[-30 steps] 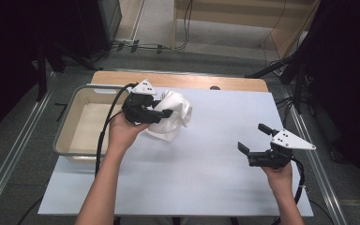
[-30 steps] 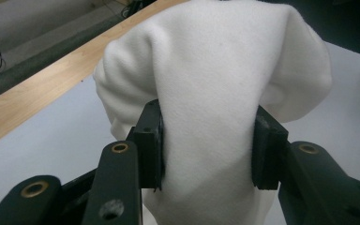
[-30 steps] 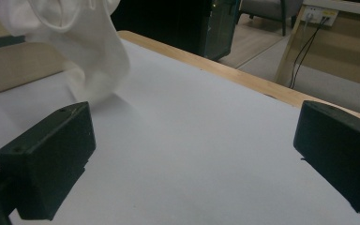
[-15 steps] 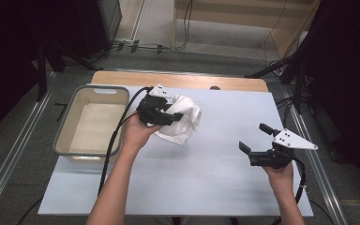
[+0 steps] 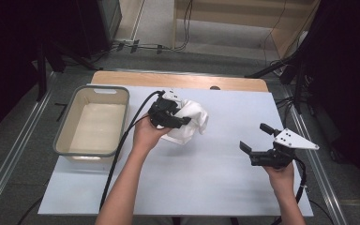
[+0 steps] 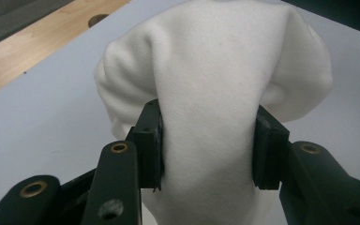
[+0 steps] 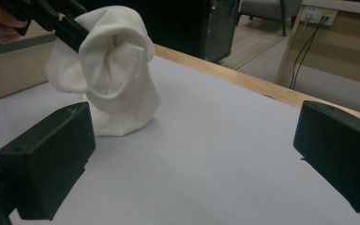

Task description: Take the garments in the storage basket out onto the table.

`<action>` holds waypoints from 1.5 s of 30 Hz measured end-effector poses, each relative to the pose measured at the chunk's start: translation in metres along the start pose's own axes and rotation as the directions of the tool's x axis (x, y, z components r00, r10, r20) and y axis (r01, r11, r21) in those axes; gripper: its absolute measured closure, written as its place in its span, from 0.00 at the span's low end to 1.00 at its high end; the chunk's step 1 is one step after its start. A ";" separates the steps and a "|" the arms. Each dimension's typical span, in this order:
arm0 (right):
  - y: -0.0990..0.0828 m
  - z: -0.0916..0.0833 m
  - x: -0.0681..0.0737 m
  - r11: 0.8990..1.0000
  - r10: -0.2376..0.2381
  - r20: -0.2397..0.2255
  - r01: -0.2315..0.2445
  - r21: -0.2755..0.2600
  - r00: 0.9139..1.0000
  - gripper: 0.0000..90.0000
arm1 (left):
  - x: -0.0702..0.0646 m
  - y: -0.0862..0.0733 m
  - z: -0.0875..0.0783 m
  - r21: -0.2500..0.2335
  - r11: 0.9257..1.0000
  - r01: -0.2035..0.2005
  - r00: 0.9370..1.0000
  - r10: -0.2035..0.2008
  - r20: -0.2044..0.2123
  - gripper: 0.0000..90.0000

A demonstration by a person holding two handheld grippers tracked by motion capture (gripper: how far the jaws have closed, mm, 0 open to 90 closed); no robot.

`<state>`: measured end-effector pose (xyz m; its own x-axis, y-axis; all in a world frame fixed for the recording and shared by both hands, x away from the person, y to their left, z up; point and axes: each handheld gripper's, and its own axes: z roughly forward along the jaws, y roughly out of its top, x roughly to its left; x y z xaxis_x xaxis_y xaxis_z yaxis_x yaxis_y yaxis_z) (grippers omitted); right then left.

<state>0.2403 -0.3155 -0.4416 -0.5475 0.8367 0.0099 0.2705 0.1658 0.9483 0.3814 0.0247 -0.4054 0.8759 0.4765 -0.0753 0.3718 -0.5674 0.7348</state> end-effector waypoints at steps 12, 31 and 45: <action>-0.001 -0.001 -0.003 1.000 0.008 0.005 -0.008 0.002 1.000 0.00 | 0.001 -0.003 0.025 0.053 0.998 0.026 1.000 -0.026 0.000 0.60; -0.003 0.000 -0.005 1.000 0.014 0.003 -0.014 0.005 1.000 0.00 | -0.007 -0.002 0.053 0.132 0.991 -0.034 0.999 0.032 0.014 0.52; -0.003 0.000 -0.004 1.000 0.019 0.002 -0.019 0.007 1.000 0.00 | -0.001 0.000 0.048 0.090 0.993 0.079 0.995 -0.083 0.051 0.08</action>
<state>0.2417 -0.3196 -0.4448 -0.5406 0.8408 0.0272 0.2862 0.1534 0.9458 0.3955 -0.0076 -0.4376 0.8563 0.4876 -0.1704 0.4657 -0.5860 0.6632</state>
